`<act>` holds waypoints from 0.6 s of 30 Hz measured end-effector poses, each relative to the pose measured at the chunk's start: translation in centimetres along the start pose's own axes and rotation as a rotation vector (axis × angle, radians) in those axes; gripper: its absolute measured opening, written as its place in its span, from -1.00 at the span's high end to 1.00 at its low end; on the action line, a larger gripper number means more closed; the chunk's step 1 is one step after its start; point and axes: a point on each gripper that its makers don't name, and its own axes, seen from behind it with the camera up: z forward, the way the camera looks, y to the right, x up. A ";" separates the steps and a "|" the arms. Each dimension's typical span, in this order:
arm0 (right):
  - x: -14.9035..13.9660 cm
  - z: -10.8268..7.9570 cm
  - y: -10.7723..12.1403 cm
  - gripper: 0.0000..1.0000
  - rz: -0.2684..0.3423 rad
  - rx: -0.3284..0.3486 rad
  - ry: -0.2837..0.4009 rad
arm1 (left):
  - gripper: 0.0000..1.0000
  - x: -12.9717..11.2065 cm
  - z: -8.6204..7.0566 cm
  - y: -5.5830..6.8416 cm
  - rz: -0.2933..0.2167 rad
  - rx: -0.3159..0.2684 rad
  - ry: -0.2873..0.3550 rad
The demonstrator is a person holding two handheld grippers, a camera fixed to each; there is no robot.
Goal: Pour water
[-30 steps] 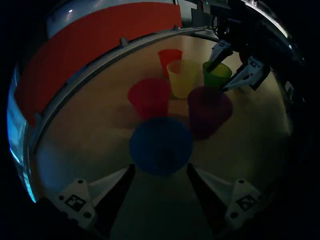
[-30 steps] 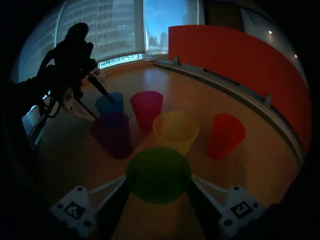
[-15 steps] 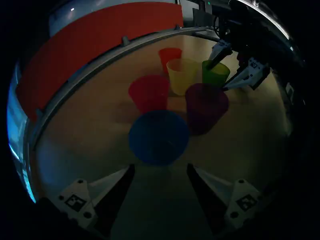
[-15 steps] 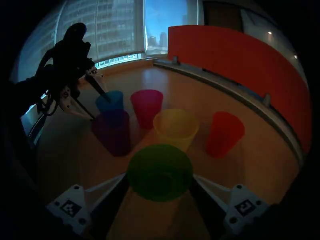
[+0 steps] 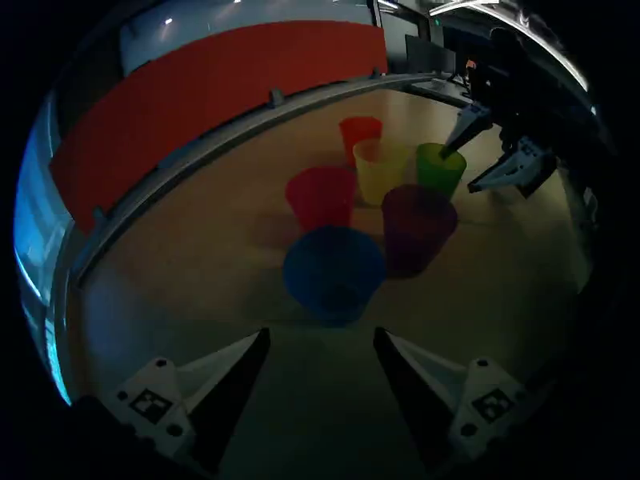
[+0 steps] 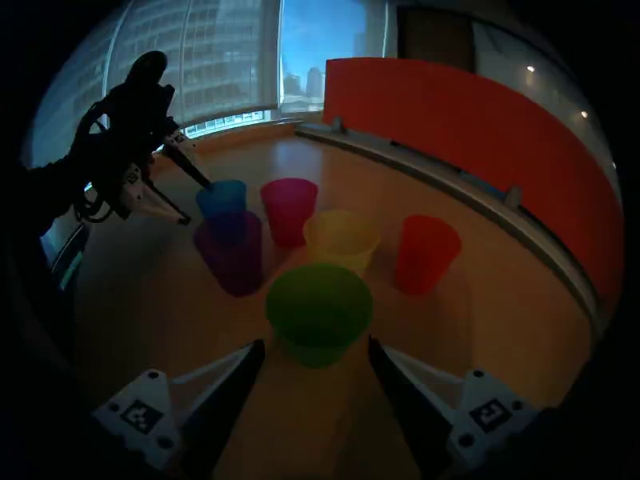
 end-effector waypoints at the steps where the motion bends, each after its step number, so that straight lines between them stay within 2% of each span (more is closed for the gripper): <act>1: -0.1 -0.3 0.0 -1.00 0.003 -0.004 0.003 | -0.93 0.1 -0.3 0.0 -0.007 0.005 0.008; 11: -0.9 -4.1 0.0 -1.00 0.023 -0.069 0.036 | -0.93 1.3 -4.0 -0.2 -0.049 0.065 0.095; 18: -0.6 -6.9 0.0 -1.00 0.053 -0.122 0.096 | -0.93 2.6 -6.5 0.0 -0.114 0.108 0.201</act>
